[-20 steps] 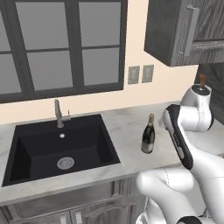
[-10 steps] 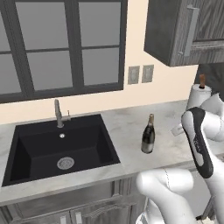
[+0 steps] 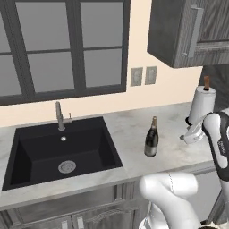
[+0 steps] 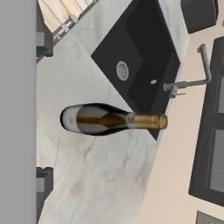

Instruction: There is a wine glass and glass cup on the dining counter. Place the wine bottle next to the wine glass and the juice bottle next to the glass cup.

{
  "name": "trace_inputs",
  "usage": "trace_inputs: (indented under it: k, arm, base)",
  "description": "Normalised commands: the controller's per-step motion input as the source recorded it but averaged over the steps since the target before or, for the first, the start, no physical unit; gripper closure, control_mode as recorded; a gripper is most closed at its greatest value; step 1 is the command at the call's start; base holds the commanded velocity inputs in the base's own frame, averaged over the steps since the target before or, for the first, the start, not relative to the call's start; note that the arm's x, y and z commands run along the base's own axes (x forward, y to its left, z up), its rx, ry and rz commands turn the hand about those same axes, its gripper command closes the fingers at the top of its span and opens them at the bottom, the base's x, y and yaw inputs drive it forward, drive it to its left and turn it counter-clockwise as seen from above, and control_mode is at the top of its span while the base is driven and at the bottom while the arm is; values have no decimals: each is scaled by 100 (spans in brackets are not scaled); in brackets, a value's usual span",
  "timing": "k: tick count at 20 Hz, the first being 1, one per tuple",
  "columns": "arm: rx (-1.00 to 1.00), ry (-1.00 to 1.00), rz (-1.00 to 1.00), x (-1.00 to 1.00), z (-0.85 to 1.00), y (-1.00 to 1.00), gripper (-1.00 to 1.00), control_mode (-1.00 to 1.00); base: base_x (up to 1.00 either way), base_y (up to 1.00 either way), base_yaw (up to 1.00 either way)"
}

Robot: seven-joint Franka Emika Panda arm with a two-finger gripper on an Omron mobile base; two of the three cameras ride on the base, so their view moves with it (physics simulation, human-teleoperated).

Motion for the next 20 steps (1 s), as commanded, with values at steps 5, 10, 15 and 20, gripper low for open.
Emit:
trace_inputs:
  k: [5, 10, 15, 20]
  arm:
    - [19, -11, 20, 29, -2, 0, -100, -100]
    - [10, -3, 15, 17, -1, 1, -100, -100]
    - [4, 0, 3, 7, 0, 4, -100, -100]
    - [1, 0, 0, 0, 0, 9, -100, -100]
  base:
    - [0, 0, 0]
    - [0, 0, 0]
    - [0, 0, 0]
    - [0, 0, 0]
